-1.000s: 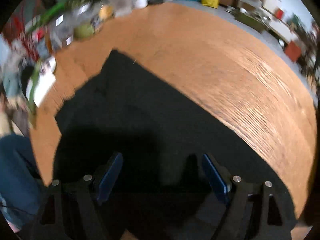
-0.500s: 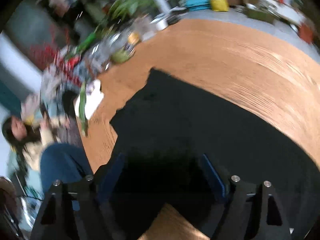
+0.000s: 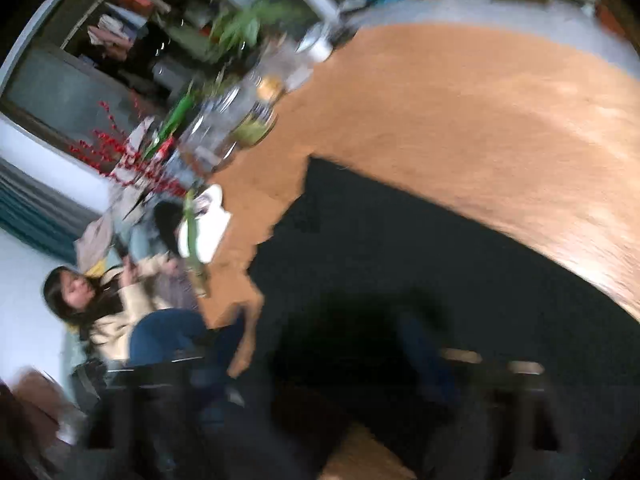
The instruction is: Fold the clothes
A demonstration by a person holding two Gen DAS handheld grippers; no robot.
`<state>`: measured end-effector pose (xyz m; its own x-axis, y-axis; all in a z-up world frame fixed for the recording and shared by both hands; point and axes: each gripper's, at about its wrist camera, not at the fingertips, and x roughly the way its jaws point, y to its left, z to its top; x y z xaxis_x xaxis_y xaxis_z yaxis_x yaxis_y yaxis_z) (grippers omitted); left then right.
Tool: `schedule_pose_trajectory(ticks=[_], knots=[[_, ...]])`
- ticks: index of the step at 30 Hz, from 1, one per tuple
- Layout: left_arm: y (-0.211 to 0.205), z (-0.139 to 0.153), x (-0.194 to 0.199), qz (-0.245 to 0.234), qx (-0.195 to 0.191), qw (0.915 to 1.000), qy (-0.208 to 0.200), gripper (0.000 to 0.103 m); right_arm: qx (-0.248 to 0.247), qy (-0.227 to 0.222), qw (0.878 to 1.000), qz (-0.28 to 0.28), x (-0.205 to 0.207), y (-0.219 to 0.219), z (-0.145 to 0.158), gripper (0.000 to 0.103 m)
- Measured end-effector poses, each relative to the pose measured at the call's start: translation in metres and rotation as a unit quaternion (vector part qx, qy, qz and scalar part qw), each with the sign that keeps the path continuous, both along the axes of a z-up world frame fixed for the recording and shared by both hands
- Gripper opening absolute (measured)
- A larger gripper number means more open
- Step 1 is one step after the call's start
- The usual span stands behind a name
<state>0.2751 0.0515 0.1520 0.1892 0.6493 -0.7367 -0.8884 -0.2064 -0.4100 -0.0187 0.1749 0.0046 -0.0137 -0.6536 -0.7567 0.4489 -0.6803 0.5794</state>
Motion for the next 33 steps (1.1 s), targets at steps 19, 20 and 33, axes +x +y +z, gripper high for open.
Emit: schedule_pose_trajectory(ticks=[19, 20, 33], knots=[[0.004, -0.058, 0.045, -0.056, 0.072, 0.9938, -0.063, 0.003, 0.068, 0.015, 0.994, 0.087, 0.006, -0.101, -0.018, 0.043], [0.004, -0.061, 0.046, -0.053, 0.067, 0.9944, -0.062, 0.003, 0.073, 0.018, 0.995, 0.068, -0.001, -0.101, -0.016, 0.043], [-0.017, -0.056, 0.051, -0.011, 0.038, 0.9986, -0.035, 0.003, 0.086, 0.029, 0.995, 0.049, -0.003, -0.06, -0.016, 0.053]])
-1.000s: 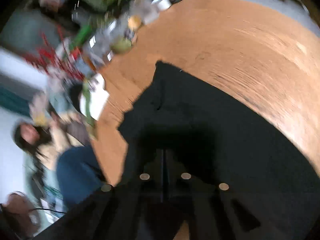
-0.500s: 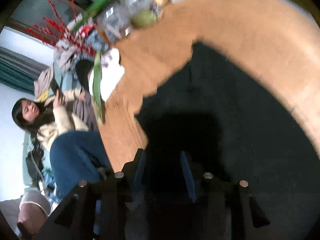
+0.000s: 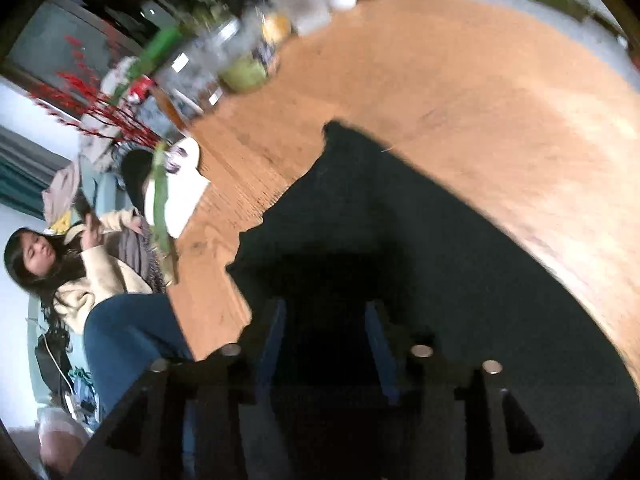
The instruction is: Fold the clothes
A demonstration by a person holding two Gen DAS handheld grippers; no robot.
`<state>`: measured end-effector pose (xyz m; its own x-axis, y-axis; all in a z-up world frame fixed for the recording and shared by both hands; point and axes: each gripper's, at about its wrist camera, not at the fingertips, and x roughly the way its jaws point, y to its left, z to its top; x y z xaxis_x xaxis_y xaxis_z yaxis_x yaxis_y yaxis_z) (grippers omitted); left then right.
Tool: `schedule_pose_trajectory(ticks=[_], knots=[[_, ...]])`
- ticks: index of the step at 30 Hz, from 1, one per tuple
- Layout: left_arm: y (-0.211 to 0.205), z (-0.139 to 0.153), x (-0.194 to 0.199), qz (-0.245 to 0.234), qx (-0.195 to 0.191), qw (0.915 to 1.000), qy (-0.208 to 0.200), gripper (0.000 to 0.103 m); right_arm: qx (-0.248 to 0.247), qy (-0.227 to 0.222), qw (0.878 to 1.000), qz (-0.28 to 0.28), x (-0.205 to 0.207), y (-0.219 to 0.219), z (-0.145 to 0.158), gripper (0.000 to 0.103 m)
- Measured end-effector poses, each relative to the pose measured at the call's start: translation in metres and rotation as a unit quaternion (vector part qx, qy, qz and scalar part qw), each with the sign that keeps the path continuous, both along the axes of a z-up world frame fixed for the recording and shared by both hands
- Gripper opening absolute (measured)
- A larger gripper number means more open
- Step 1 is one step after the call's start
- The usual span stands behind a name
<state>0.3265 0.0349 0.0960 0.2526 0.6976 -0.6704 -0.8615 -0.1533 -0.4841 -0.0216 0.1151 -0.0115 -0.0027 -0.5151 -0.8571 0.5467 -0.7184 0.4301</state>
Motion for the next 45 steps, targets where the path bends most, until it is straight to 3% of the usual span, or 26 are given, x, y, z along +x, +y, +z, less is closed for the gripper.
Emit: schedule_pose_trajectory(ticks=[3, 5, 8, 10, 14, 17, 18, 19, 21, 22, 24, 25, 26, 28, 31, 33, 35, 37, 39, 41, 43, 45], knots=[[-0.01, 0.024, -0.013, 0.006, 0.0, 0.9997, 0.022, 0.003, -0.02, 0.037, 0.999, -0.022, 0.024, 0.069, 0.034, 0.061], [-0.013, 0.048, -0.024, 0.0, -0.005, 0.9986, 0.052, 0.003, -0.035, 0.059, 0.996, -0.056, 0.04, 0.127, 0.048, 0.071], [-0.004, 0.09, -0.066, -0.018, -0.027, 0.9937, 0.107, 0.003, -0.07, 0.077, 0.987, -0.123, 0.073, 0.203, 0.053, 0.073], [0.011, 0.116, -0.109, -0.017, -0.051, 0.9873, 0.15, 0.003, -0.08, 0.077, 0.982, -0.155, 0.087, 0.231, 0.048, 0.074], [0.054, 0.163, -0.215, 0.043, -0.097, 0.9666, 0.233, 0.003, -0.097, 0.081, 0.97, -0.206, 0.116, 0.272, 0.033, 0.075], [0.074, 0.186, -0.301, 0.144, -0.088, 0.9564, 0.239, 0.003, -0.138, 0.076, 0.958, -0.238, 0.126, 0.291, 0.022, 0.075], [0.075, 0.185, -0.32, 0.172, -0.086, 0.9536, 0.232, 0.016, -0.134, 0.073, 0.959, -0.241, 0.127, 0.292, 0.019, 0.075], [0.071, 0.176, -0.329, 0.183, -0.082, 0.9555, 0.216, 0.048, -0.13, 0.07, 0.959, -0.243, 0.128, 0.293, 0.016, 0.075], [0.062, 0.154, -0.344, 0.206, -0.073, 0.9586, 0.183, 0.097, -0.133, 0.066, 0.965, -0.216, 0.132, 0.283, 0.016, 0.076], [0.054, 0.133, -0.344, 0.215, -0.063, 0.9613, 0.159, 0.101, -0.135, 0.064, 0.968, -0.203, 0.134, 0.278, 0.016, 0.079], [0.041, 0.087, -0.338, 0.231, -0.062, 0.9648, 0.109, 0.101, -0.13, 0.051, 0.975, -0.17, 0.139, 0.26, 0.009, 0.08], [0.033, 0.06, -0.33, 0.25, -0.074, 0.9613, 0.088, 0.101, -0.123, 0.045, 0.979, -0.158, 0.141, 0.251, 0.004, 0.078], [0.024, 0.031, -0.323, 0.272, -0.088, 0.956, 0.066, 0.101, -0.108, 0.037, 0.983, -0.144, 0.143, 0.241, -0.003, 0.072], [-0.001, -0.028, -0.304, 0.324, -0.125, 0.9376, 0.011, 0.101, -0.076, 0.021, 0.991, -0.111, 0.149, 0.218, -0.015, 0.06], [-0.028, -0.081, -0.275, 0.339, -0.14, 0.929, -0.049, 0.101, -0.06, 0.007, 0.996, -0.07, 0.166, 0.196, -0.024, 0.059], [-0.036, -0.093, -0.26, 0.338, -0.145, 0.929, -0.043, 0.101, -0.053, 0.0, 0.998, -0.039, 0.178, 0.181, -0.028, 0.059], [-0.038, -0.092, -0.255, 0.326, -0.135, 0.9354, -0.024, 0.101, -0.047, -0.003, 0.999, -0.02, 0.191, 0.174, -0.031, 0.059], [-0.039, -0.087, -0.256, 0.318, -0.134, 0.9384, 0.013, 0.101, -0.038, 0.005, 0.999, -0.008, 0.202, 0.165, -0.033, 0.056], [-0.04, -0.081, -0.26, 0.318, -0.134, 0.938, 0.032, 0.101, -0.004, 0.043, 0.999, -0.008, 0.211, 0.156, -0.034, 0.051], [-0.042, -0.081, -0.261, 0.319, -0.12, 0.9401, 0.012, 0.101, 0.014, 0.066, 0.998, -0.002, 0.22, 0.15, -0.034, 0.047], [-0.044, -0.091, -0.257, 0.313, -0.09, 0.9447, -0.037, 0.101, 0.024, 0.073, 0.997, -0.001, 0.227, 0.144, -0.037, 0.046], [-0.048, -0.102, -0.253, 0.312, -0.08, 0.9434, -0.078, 0.101, 0.029, 0.08, 0.996, 0.002, 0.231, 0.138, -0.04, 0.046]])
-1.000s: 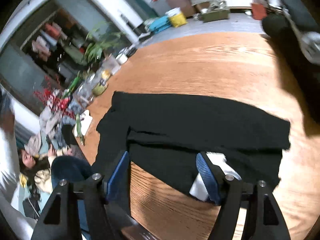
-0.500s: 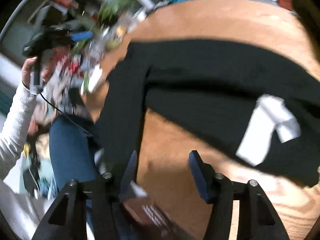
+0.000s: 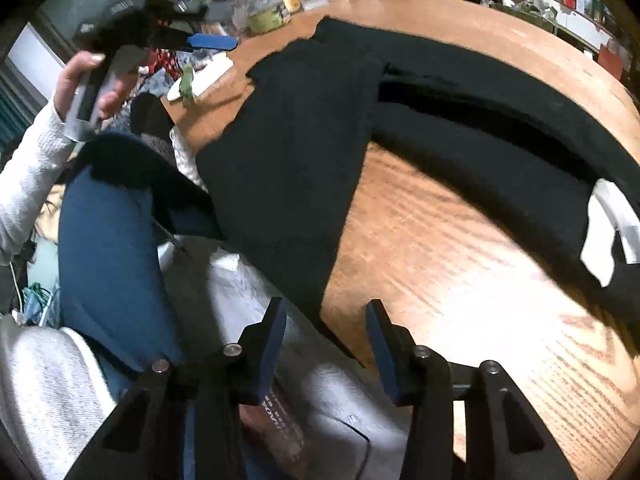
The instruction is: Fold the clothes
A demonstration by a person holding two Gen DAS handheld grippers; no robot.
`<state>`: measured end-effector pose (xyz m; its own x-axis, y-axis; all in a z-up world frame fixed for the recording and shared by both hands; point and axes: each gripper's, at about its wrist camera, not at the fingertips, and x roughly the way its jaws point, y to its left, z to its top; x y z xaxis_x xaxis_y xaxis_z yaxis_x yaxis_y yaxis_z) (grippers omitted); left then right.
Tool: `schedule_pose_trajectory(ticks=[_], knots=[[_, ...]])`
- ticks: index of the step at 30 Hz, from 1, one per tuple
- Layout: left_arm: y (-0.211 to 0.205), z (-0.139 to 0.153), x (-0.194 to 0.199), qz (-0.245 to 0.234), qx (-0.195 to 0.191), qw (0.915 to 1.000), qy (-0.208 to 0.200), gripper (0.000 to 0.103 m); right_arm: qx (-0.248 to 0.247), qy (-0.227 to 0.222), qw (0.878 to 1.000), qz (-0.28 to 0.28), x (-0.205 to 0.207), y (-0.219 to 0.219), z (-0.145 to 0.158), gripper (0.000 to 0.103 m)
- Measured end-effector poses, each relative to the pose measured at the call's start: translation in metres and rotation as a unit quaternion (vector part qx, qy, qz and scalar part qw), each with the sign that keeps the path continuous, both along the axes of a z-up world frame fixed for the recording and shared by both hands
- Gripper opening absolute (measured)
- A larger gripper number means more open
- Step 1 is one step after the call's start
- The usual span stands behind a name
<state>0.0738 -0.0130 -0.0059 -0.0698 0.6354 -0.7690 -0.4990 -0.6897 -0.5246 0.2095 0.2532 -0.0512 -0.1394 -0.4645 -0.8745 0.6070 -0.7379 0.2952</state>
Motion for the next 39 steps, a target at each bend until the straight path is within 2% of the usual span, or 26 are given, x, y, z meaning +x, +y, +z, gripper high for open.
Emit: schedule_pose_trajectory(ticks=[1, 3, 5, 7, 9, 12, 16, 19, 21, 22, 23, 25, 29, 32, 35, 37, 38, 39], knots=[[-0.002, -0.006, 0.002, 0.002, 0.008, 0.9998, -0.016, 0.101, 0.0, 0.002, 1.0, 0.001, 0.001, -0.003, -0.001, 0.045], [-0.006, -0.017, 0.006, 0.008, 0.002, 0.9994, -0.034, 0.101, -0.009, -0.008, 1.0, 0.007, -0.001, -0.01, -0.002, 0.034], [-0.009, -0.023, 0.011, 0.011, -0.005, 0.999, -0.043, 0.101, -0.018, -0.023, 0.999, 0.022, -0.007, -0.02, 0.002, 0.003], [-0.013, -0.023, 0.014, 0.01, -0.007, 0.9988, -0.047, 0.101, -0.029, -0.038, 0.998, 0.036, -0.012, -0.028, 0.006, 0.003], [-0.016, -0.021, 0.018, 0.008, -0.006, 0.9989, -0.047, 0.101, -0.071, -0.022, 0.996, 0.05, -0.015, -0.027, 0.036, 0.003], [-0.019, -0.017, 0.018, 0.007, -0.006, 0.9992, -0.039, 0.101, -0.138, -0.001, 0.99, 0.039, -0.033, -0.016, 0.079, 0.003], [-0.013, -0.014, 0.015, 0.015, -0.005, 0.9989, -0.044, 0.101, -0.232, 0.037, 0.972, -0.011, -0.082, 0.001, 0.123, 0.003], [-0.008, -0.011, 0.015, 0.016, -0.008, 0.9991, -0.038, 0.101, -0.255, 0.089, 0.958, -0.096, -0.125, 0.022, 0.136, 0.003], [-0.006, -0.011, 0.015, 0.018, -0.015, 0.999, -0.039, 0.101, -0.239, 0.105, 0.949, -0.177, -0.154, 0.042, 0.129, 0.011], [-0.005, -0.011, 0.014, 0.02, -0.019, 0.9988, -0.039, 0.101, -0.208, 0.106, 0.943, -0.237, -0.165, 0.056, 0.12, 0.033], [-0.004, -0.012, 0.013, 0.02, -0.023, 0.9988, -0.039, 0.101, -0.205, 0.094, 0.94, -0.256, -0.169, 0.062, 0.111, 0.052], [-0.001, -0.012, 0.01, 0.019, -0.036, 0.9985, -0.037, 0.101, -0.24, 0.047, 0.934, -0.259, -0.168, 0.076, 0.088, 0.053], [0.017, -0.005, -0.003, 0.008, -0.063, 0.9979, -0.012, 0.101, -0.223, 0.023, 0.942, -0.252, -0.154, 0.08, 0.057, 0.056], [0.026, 0.007, -0.013, -0.004, -0.076, 0.9968, 0.026, 0.101, -0.209, -0.002, 0.947, -0.243, -0.155, 0.08, 0.05, 0.059], [0.039, 0.033, -0.032, -0.026, -0.068, 0.9952, 0.064, 0.101, -0.197, -0.004, 0.955, -0.221, -0.151, 0.072, 0.048, 0.066], [0.056, 0.06, -0.04, -0.069, -0.073, 0.9874, 0.122, 0.101, -0.199, -0.007, 0.957, -0.212, -0.151, 0.067, 0.044, 0.069], [0.067, 0.07, -0.037, -0.106, -0.084, 0.9765, 0.167, 0.101, -0.201, -0.008, 0.957, -0.209, -0.151, 0.064, 0.042, 0.07], [0.078, 0.073, -0.029, -0.149, -0.112, 0.9557, 0.228, 0.101, -0.2, -0.007, 0.958, -0.204, -0.151, 0.062, 0.042, 0.07]])
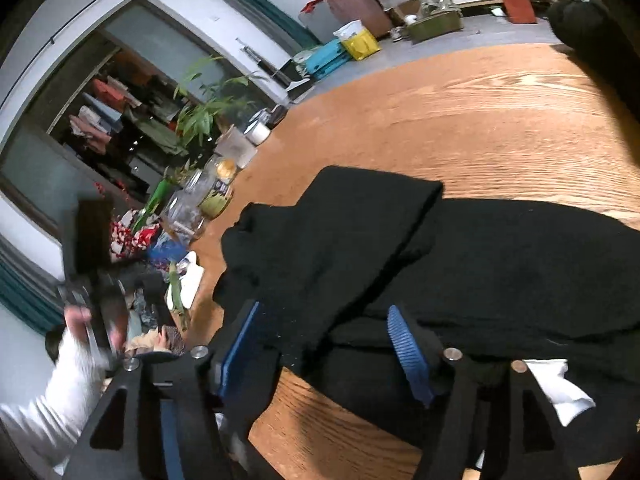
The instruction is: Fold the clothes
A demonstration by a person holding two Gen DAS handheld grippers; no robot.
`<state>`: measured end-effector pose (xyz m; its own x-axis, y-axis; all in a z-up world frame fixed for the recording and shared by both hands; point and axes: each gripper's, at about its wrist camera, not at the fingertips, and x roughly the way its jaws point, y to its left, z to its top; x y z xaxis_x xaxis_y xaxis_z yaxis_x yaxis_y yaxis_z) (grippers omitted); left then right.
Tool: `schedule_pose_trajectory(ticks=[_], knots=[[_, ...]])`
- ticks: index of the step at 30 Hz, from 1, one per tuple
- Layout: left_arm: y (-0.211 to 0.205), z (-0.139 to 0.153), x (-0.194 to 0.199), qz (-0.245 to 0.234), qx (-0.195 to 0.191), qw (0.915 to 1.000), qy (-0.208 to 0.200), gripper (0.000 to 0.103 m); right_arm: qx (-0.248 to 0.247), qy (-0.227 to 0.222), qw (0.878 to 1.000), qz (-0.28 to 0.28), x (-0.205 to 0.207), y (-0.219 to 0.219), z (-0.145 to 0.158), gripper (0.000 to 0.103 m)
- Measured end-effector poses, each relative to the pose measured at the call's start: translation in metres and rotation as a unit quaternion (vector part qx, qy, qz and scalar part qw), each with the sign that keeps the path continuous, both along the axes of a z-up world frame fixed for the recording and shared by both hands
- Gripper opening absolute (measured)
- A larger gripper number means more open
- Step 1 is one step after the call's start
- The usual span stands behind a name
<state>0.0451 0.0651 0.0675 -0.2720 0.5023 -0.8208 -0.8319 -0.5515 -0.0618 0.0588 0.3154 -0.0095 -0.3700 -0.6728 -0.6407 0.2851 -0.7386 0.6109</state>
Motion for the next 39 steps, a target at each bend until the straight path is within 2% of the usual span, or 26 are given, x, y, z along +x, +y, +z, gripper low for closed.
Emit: schedule_pose_trajectory(ticks=[1, 2, 3, 6, 11, 12, 14, 15, 16, 17, 19, 20, 22, 23, 26, 27, 31, 33, 36, 37, 38, 39], knots=[[0.011, 0.004, 0.008, -0.044, -0.029, 0.9967, 0.062, 0.101, 0.004, 0.002, 1.0, 0.003, 0.001, 0.002, 0.0, 0.07], [0.021, 0.004, 0.016, -0.084, -0.064, 0.9873, 0.118, 0.101, 0.008, 0.004, 1.0, 0.005, 0.003, 0.003, 0.0, 0.07], [0.029, -0.006, 0.022, -0.109, -0.108, 0.9767, 0.15, 0.101, 0.011, 0.004, 1.0, 0.007, 0.003, 0.004, 0.0, 0.07], [0.04, -0.032, 0.03, -0.157, -0.141, 0.9679, 0.137, 0.101, 0.007, 0.002, 1.0, 0.007, 0.001, 0.004, -0.003, 0.07], [0.063, -0.06, 0.031, -0.18, -0.148, 0.9662, 0.11, 0.101, 0.001, -0.008, 1.0, 0.004, -0.004, 0.004, -0.008, 0.071], [0.067, -0.067, 0.03, -0.182, -0.154, 0.966, 0.1, 0.098, 0.0, -0.01, 1.0, 0.004, -0.005, 0.004, -0.008, 0.071], [0.071, -0.08, 0.024, -0.175, -0.18, 0.9645, 0.082, 0.064, -0.001, -0.013, 1.0, 0.001, -0.005, 0.006, -0.01, 0.071], [0.068, -0.083, 0.02, -0.168, -0.182, 0.966, 0.075, 0.014, 0.0, -0.016, 1.0, 0.0, -0.006, 0.006, -0.011, 0.071], [0.061, -0.084, 0.015, -0.15, -0.172, 0.9715, 0.064, 0.007, 0.003, -0.015, 1.0, 0.0, -0.006, 0.006, -0.01, 0.071], [0.053, -0.084, 0.01, -0.132, -0.159, 0.9773, 0.049, 0.007, 0.006, -0.014, 1.0, 0.0, -0.006, 0.006, -0.01, 0.072], [0.03, -0.095, 0.0, -0.09, -0.121, 0.9883, -0.022, 0.007, 0.012, -0.009, 1.0, 0.008, -0.004, 0.003, -0.008, 0.072], [0.018, -0.103, -0.005, -0.067, -0.107, 0.9901, -0.062, 0.007, 0.012, -0.007, 1.0, 0.016, -0.003, 0.0, -0.007, 0.072], [-0.005, -0.119, -0.014, -0.023, -0.079, 0.9872, -0.137, 0.008, 0.006, -0.012, 0.999, 0.037, 0.0, -0.008, -0.007, 0.072], [-0.012, -0.123, -0.014, -0.015, -0.064, 0.9859, -0.154, 0.008, -0.005, -0.023, 0.999, 0.046, 0.001, -0.012, -0.01, 0.072], [-0.028, -0.121, -0.01, -0.002, -0.022, 0.9862, -0.164, 0.014, -0.029, -0.059, 0.995, 0.069, 0.003, -0.027, -0.02, 0.072], [-0.031, -0.119, -0.008, 0.0, -0.012, 0.986, -0.166, 0.02, -0.027, -0.068, 0.995, 0.073, 0.004, -0.032, -0.023, 0.072], [-0.047, -0.105, 0.0, -0.01, 0.052, 0.9833, -0.174, 0.064, -0.013, -0.104, 0.99, 0.097, 0.008, -0.065, -0.037, 0.072], [-0.054, -0.095, 0.002, -0.014, 0.073, 0.983, -0.168, 0.067, -0.004, -0.11, 0.989, 0.1, 0.011, -0.079, -0.042, 0.07], [-0.065, -0.08, 0.004, -0.016, 0.107, 0.9819, -0.155, 0.069, 0.003, -0.113, 0.989, 0.097, 0.009, -0.1, -0.048, 0.058], [-0.066, -0.076, 0.0, -0.011, 0.12, 0.9805, -0.155, 0.07, 0.0, -0.116, 0.988, 0.1, 0.007, -0.106, -0.05, 0.048], [-0.067, -0.073, -0.003, -0.006, 0.133, 0.9788, -0.155, 0.071, 0.001, -0.121, 0.987, 0.104, 0.006, -0.112, -0.051, 0.047], [-0.069, -0.071, -0.004, -0.005, 0.142, 0.9771, -0.158, 0.072, 0.003, -0.127, 0.986, 0.107, 0.004, -0.117, -0.051, 0.04]])
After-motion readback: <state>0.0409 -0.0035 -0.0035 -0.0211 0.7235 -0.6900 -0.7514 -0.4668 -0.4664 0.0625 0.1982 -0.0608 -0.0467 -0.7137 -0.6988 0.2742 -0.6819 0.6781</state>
